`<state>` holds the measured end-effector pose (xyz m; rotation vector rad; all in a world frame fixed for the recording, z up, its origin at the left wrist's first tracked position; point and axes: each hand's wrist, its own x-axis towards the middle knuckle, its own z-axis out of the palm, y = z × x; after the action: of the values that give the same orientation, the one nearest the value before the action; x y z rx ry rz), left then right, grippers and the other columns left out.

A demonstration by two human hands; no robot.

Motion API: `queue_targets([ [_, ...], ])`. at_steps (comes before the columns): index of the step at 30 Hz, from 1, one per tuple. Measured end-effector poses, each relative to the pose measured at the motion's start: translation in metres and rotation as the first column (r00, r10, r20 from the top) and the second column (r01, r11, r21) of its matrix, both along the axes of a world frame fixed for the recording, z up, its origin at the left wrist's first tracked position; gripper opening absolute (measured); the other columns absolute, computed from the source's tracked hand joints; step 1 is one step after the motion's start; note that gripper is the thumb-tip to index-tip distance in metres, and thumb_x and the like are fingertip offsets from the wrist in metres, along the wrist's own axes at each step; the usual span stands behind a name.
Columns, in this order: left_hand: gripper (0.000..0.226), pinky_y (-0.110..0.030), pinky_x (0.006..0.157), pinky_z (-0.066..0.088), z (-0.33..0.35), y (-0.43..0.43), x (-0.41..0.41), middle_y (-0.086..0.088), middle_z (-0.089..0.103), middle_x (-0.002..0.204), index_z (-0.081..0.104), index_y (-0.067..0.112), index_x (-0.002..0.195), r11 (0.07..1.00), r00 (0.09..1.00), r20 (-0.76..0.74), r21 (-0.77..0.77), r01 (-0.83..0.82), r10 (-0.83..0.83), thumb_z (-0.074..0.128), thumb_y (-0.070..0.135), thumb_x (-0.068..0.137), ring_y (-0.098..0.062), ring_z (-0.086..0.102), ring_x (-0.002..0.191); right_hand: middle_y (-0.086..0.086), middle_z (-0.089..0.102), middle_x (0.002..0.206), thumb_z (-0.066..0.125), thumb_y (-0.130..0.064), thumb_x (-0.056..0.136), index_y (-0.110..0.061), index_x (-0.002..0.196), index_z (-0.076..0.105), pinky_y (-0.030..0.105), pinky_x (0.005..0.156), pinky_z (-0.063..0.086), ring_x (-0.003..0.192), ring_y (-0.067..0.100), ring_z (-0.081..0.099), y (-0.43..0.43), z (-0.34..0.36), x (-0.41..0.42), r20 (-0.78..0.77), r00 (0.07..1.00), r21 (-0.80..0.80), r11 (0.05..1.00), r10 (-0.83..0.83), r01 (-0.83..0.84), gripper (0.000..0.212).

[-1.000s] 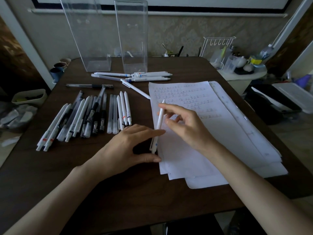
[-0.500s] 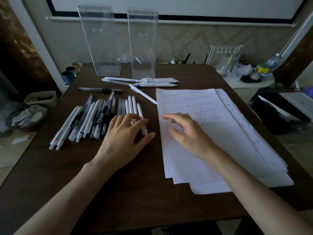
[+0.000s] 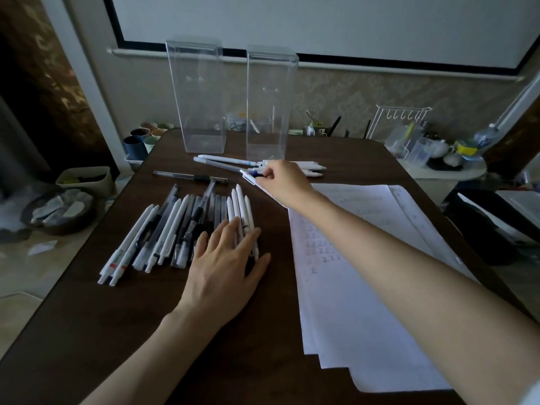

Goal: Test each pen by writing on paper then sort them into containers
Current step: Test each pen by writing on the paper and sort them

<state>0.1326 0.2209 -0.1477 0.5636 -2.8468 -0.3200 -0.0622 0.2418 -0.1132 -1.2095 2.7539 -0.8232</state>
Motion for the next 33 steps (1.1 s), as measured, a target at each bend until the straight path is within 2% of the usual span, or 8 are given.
queue_targets([
  [5,0.056,-0.040,0.113,0.014,-0.004,0.000,0.000,-0.006,0.025,0.153,0.032,0.031,0.143,1.000,0.998,-0.060,-0.020,-0.003,0.002,0.034,0.055,0.093,-0.021,0.018,0.142,0.008,0.059,0.108,0.058,-0.021,0.090,-0.010,0.105,0.062,0.032,0.069,0.040,0.099,0.027,0.057,-0.034,-0.016,-0.008,-0.131,0.988,0.183,0.978,-0.077,0.101,0.019],
  [10,0.055,-0.042,0.113,0.015,-0.005,-0.002,-0.001,-0.007,0.027,0.152,0.035,0.030,0.142,1.000,0.998,-0.069,-0.015,0.006,-0.007,0.036,0.054,0.093,-0.022,0.019,0.141,0.008,0.062,0.088,0.052,-0.014,0.094,-0.011,0.091,0.049,0.036,0.074,0.047,0.087,0.028,0.061,-0.026,0.010,-0.003,0.233,0.966,-0.312,0.950,0.110,-0.033,0.005],
  [12,0.055,-0.044,0.114,0.019,-0.005,-0.001,-0.001,-0.008,0.029,0.150,0.037,0.028,0.142,1.000,0.997,-0.072,-0.009,0.009,-0.010,0.038,0.053,0.093,-0.023,0.021,0.141,0.004,0.060,0.084,0.047,-0.010,0.097,-0.008,0.100,0.049,0.039,0.077,0.050,0.083,0.028,0.063,-0.008,0.022,0.003,0.192,0.961,-0.402,0.909,0.201,-0.110,0.005],
  [16,0.058,-0.044,0.114,0.013,-0.002,0.001,0.001,-0.009,0.025,0.152,0.032,0.027,0.144,1.000,0.999,-0.048,-0.009,0.022,-0.023,0.036,0.055,0.093,-0.025,0.017,0.142,0.000,0.059,0.097,0.041,-0.023,0.100,-0.017,0.121,0.054,0.031,0.064,0.045,0.071,0.010,0.054,0.051,0.027,0.018,-0.032,0.980,-0.236,0.951,0.198,-0.200,0.025],
  [20,0.058,-0.038,0.112,0.006,0.003,0.002,0.002,-0.008,0.023,0.153,0.032,0.025,0.144,0.996,0.996,-0.033,-0.039,0.080,-0.081,0.037,0.053,0.094,-0.025,0.014,0.142,-0.024,0.045,0.075,0.041,-0.065,0.085,-0.026,0.080,0.052,0.033,0.076,0.039,0.079,0.006,0.049,0.119,0.012,0.038,-0.141,0.988,-0.082,0.994,0.065,-0.078,0.041],
  [24,0.056,-0.034,0.101,0.031,0.008,0.015,0.008,-0.005,0.048,0.135,0.054,0.020,0.128,0.959,0.956,-0.095,-0.076,0.272,-0.279,0.031,0.054,0.091,-0.023,0.046,0.123,-0.019,0.044,0.063,0.034,-0.084,0.073,-0.032,0.060,0.037,0.035,0.078,0.033,0.074,0.010,0.047,0.165,-0.011,0.048,-0.225,0.974,0.004,1.000,-0.026,0.027,0.054],
  [29,0.046,-0.028,0.103,0.036,0.011,0.033,0.015,0.005,0.049,0.137,0.053,0.023,0.131,0.763,0.762,-0.055,-0.013,0.646,-0.645,0.036,0.048,0.096,-0.009,0.043,0.126,-0.015,0.041,0.053,0.039,-0.061,0.078,-0.030,0.053,0.032,0.031,0.068,0.026,0.064,0.013,0.045,0.179,-0.027,0.051,-0.271,0.955,-0.189,0.980,-0.118,0.068,0.040],
  [33,0.045,-0.024,0.106,0.031,0.008,0.032,0.013,0.012,0.046,0.139,0.051,0.027,0.133,0.691,0.692,0.002,0.027,0.722,-0.722,0.037,0.051,0.097,-0.001,0.038,0.130,-0.014,0.040,0.053,0.044,-0.056,0.081,-0.023,0.056,0.039,0.030,0.065,0.025,0.060,0.012,0.042,0.177,-0.027,0.052,-0.321,0.938,-0.292,0.956,-0.128,0.030,0.041],
])
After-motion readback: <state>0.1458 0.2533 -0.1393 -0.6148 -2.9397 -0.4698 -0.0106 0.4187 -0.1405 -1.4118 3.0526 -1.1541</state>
